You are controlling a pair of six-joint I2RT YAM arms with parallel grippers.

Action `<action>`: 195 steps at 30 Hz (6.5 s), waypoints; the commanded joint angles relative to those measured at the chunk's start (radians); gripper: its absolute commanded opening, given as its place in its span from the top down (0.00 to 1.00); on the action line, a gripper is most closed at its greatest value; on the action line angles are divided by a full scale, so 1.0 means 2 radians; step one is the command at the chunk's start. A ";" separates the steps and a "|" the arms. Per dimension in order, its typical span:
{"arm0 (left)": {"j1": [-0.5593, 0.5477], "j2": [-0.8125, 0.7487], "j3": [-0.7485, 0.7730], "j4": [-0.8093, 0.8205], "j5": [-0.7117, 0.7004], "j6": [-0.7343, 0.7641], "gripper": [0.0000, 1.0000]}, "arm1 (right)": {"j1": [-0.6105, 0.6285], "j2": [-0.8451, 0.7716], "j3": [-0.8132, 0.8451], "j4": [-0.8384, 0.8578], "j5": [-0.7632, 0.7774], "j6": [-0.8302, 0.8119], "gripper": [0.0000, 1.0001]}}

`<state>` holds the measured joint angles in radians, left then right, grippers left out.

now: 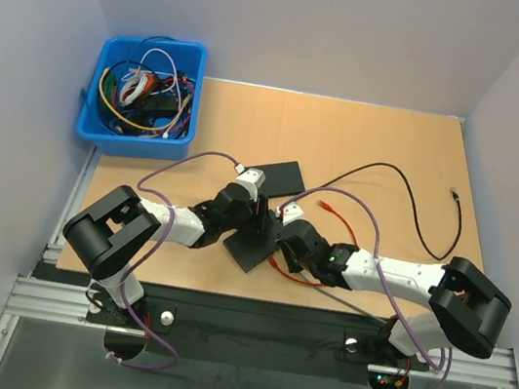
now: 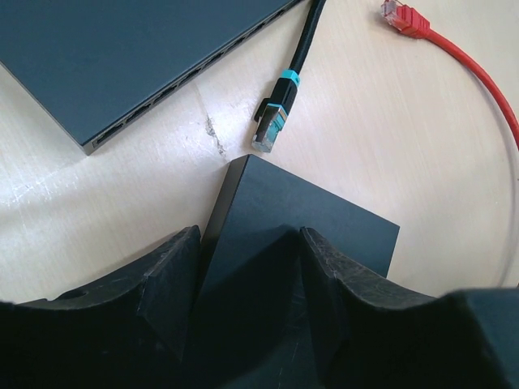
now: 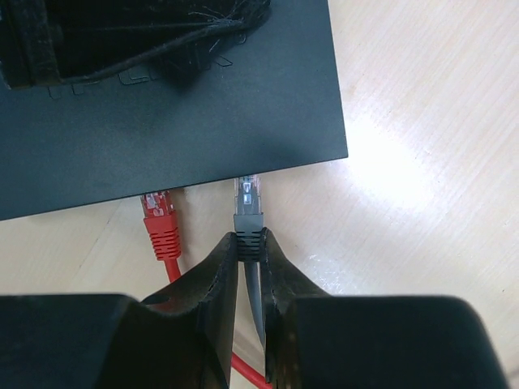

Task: Insert the plug into the switch port

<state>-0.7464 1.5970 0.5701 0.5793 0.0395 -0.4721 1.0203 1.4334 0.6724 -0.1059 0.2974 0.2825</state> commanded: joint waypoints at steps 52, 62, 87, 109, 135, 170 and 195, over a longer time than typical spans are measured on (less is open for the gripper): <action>-0.091 0.047 0.013 -0.063 0.014 0.021 0.71 | -0.017 0.056 0.098 0.176 0.031 -0.156 0.99; -0.112 0.048 0.006 -0.053 0.020 0.013 0.73 | -0.030 0.002 0.036 0.326 -0.022 -0.183 1.00; -0.236 0.111 0.039 -0.039 0.028 -0.015 0.78 | -0.057 0.036 0.060 0.545 -0.132 -0.178 1.00; -0.191 0.051 -0.005 -0.081 -0.036 -0.071 0.45 | -0.061 -0.162 -0.101 0.512 -0.084 -0.111 0.99; -0.174 -0.200 0.029 -0.345 -0.183 -0.127 0.21 | -0.061 -0.344 -0.075 -0.053 0.117 0.169 0.31; -0.131 -0.337 0.015 -0.400 -0.211 -0.107 0.16 | 0.248 -0.132 -0.118 -0.113 0.070 0.504 1.00; -0.130 -0.357 0.000 -0.382 -0.207 -0.107 0.16 | 0.019 -0.155 -0.037 -0.117 0.110 0.353 0.99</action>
<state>-1.0126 0.9012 0.5804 -0.2272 -0.3523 -0.7036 1.0595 1.1702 0.5682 -0.4068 0.5106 1.0706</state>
